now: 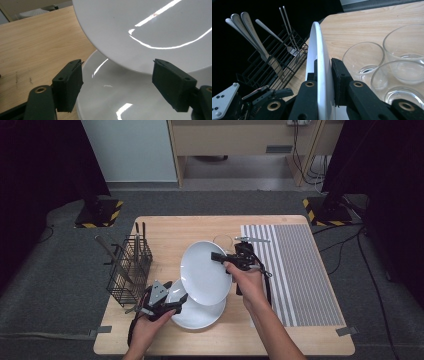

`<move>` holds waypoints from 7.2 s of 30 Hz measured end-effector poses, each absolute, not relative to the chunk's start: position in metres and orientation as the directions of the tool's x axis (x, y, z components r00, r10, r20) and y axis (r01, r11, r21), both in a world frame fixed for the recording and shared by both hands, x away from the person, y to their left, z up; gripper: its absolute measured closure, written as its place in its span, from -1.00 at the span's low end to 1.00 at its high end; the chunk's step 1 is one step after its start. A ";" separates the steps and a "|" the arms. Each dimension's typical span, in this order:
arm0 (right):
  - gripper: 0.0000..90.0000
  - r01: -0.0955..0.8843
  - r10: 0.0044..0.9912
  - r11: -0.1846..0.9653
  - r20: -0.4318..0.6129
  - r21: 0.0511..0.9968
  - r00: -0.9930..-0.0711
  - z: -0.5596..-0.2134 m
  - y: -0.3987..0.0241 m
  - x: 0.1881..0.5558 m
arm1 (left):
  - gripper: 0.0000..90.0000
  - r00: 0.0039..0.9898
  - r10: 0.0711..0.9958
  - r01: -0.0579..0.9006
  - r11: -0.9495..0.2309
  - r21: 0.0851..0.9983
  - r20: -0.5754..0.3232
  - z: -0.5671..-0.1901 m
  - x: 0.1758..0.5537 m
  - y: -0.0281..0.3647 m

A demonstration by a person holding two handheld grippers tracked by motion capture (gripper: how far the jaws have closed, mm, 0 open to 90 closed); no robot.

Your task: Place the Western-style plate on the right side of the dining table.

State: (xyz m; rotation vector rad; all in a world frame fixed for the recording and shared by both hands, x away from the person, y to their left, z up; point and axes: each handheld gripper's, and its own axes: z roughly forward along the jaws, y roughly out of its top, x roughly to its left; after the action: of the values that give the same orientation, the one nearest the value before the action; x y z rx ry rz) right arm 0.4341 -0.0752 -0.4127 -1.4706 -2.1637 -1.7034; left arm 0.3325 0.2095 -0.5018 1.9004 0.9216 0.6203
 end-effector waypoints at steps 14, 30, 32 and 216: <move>0.85 0.659 0.651 -0.033 0.516 0.752 -0.557 -0.403 -0.081 0.448 | -0.79 0.624 0.782 0.347 -0.297 0.889 0.018 -0.501 0.338 0.198; 0.85 0.655 0.651 -0.018 0.506 0.755 -0.566 -0.389 -0.070 0.465 | -0.79 0.638 0.768 0.335 -0.335 0.881 0.049 -0.501 0.336 0.198; 0.85 0.654 0.650 -0.028 0.511 0.756 -0.563 -0.385 -0.069 0.469 | -0.79 0.633 0.773 0.338 -0.325 0.883 0.042 -0.501 0.336 0.199; 0.85 0.597 0.815 -0.358 0.552 0.718 -0.176 -0.463 -0.288 0.470 | -0.76 0.620 0.766 0.325 -0.446 0.834 0.168 -0.506 0.327 0.194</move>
State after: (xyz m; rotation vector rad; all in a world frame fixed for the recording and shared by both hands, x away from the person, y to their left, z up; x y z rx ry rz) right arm 0.4701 -0.2883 -0.4629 -2.1339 -1.8763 -1.7736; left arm 0.3274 0.1943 -0.5058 2.0342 0.8565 0.6920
